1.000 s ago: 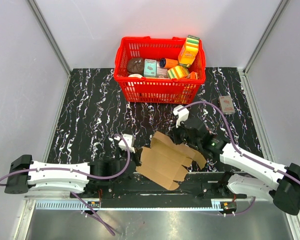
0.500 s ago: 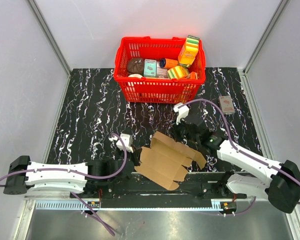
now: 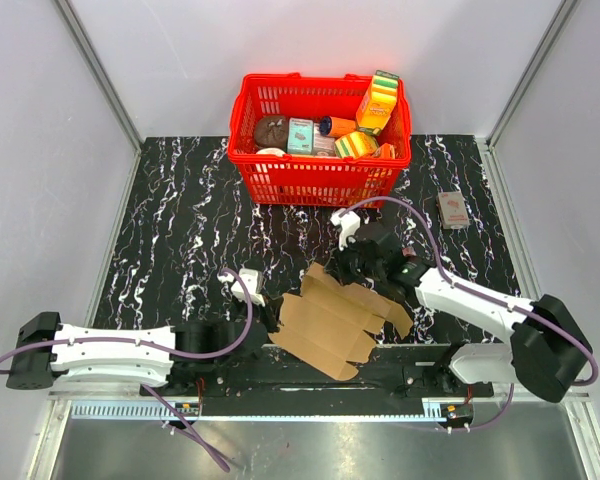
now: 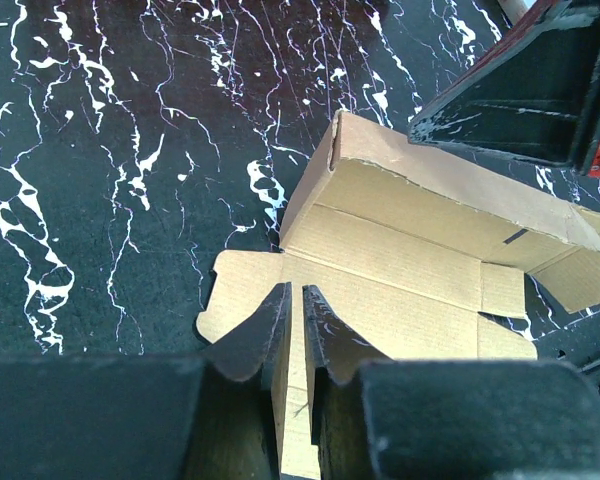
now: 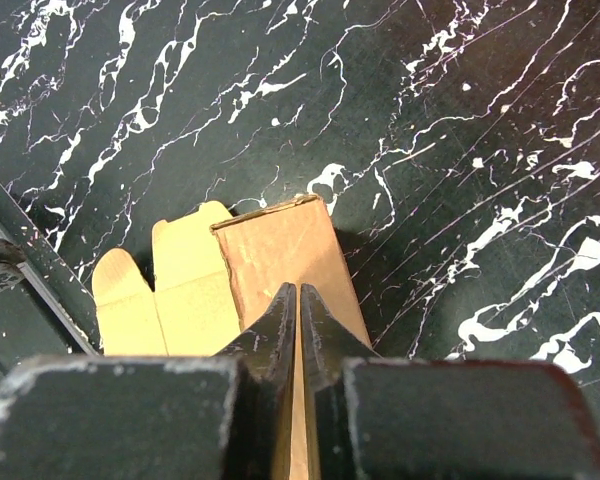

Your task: Fold the paper box

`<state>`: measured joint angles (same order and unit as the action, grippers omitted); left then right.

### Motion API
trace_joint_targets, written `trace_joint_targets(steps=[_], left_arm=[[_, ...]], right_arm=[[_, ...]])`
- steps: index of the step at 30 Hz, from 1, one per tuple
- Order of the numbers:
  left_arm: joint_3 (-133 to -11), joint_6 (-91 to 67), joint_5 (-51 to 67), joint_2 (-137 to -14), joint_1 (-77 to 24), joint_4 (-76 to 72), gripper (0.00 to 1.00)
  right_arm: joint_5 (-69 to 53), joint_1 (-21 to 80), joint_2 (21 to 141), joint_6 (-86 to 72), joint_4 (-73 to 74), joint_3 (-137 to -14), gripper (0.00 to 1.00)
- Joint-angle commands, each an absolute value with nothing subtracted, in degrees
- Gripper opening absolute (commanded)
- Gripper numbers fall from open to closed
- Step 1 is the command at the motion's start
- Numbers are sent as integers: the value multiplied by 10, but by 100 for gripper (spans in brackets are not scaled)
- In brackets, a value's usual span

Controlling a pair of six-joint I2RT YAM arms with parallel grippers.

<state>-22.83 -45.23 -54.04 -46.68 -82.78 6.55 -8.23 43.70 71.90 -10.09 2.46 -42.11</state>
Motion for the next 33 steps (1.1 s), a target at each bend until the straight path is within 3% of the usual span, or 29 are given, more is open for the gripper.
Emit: trace_joint_targets(steps=[1,33], left_arm=[[-224,-465,-556,-472,-828,49,14],[-224,-467,-560,-496,-828,45,14]], right_arm=[[-108,433,740,-89,-15,-448,8],[-156,433,772,-73,28,-424,6]])
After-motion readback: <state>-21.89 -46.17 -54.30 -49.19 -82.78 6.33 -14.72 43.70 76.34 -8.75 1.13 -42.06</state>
